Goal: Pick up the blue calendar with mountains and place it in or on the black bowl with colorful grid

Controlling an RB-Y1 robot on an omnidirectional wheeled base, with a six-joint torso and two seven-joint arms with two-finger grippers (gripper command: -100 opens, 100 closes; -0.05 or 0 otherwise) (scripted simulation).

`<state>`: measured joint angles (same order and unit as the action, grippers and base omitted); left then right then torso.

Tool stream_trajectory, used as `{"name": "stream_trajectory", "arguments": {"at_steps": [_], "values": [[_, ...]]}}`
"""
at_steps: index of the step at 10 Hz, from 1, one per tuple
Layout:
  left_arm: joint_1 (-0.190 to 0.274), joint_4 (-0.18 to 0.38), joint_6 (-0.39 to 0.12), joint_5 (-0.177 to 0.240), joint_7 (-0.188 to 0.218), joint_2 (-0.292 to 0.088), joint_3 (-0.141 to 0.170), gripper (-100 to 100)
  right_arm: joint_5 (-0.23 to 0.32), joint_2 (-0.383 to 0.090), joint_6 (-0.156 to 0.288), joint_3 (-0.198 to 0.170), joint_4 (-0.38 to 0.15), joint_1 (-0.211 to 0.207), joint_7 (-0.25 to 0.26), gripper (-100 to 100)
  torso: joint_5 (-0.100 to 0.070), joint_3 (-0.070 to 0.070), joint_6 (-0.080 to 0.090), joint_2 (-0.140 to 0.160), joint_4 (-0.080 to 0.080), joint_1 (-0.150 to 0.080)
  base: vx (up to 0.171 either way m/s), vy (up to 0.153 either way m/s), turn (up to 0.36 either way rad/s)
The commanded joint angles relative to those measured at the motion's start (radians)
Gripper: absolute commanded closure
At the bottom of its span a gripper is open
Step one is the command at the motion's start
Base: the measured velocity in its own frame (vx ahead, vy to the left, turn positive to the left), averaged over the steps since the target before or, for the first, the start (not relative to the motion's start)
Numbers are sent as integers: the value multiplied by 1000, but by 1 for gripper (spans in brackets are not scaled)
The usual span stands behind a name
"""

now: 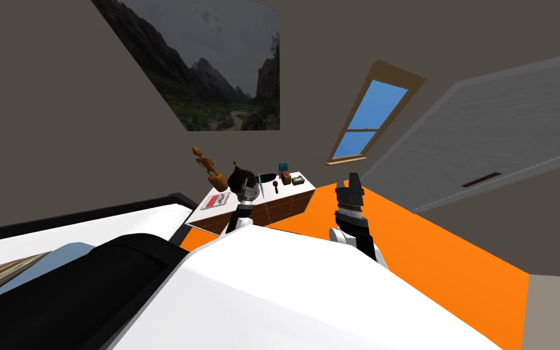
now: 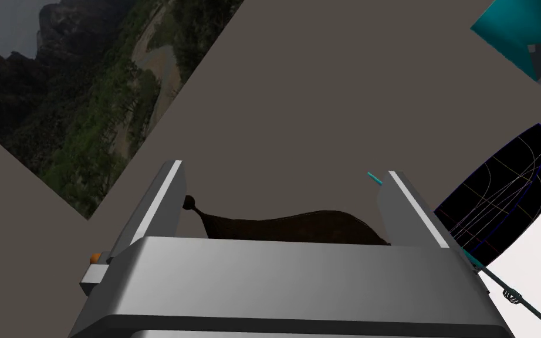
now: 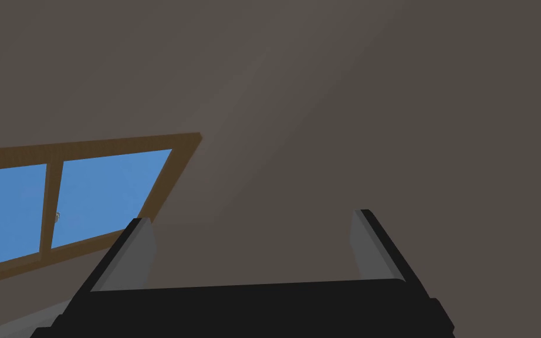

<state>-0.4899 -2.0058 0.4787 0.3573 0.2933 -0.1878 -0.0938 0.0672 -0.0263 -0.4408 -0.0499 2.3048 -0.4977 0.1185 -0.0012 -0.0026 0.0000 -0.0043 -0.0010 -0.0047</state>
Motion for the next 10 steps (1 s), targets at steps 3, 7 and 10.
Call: {"name": "stream_trajectory", "arguments": {"at_steps": [3,7,10], "values": [[10,64,-21,53,55,-10,1,-100,0,0,0,0,0,0,0,0,0,0,0,0,0,0,56,-69,35],[25,148,-38,130,128,-10,-1,-100,0,0,0,0,0,0,0,0,1,0,0,1,0,3,45,-32,37],[46,212,-46,193,187,-2,3,-100,0,0,0,0,0,0,0,0,1,0,0,0,0,3,53,-29,34]]}}
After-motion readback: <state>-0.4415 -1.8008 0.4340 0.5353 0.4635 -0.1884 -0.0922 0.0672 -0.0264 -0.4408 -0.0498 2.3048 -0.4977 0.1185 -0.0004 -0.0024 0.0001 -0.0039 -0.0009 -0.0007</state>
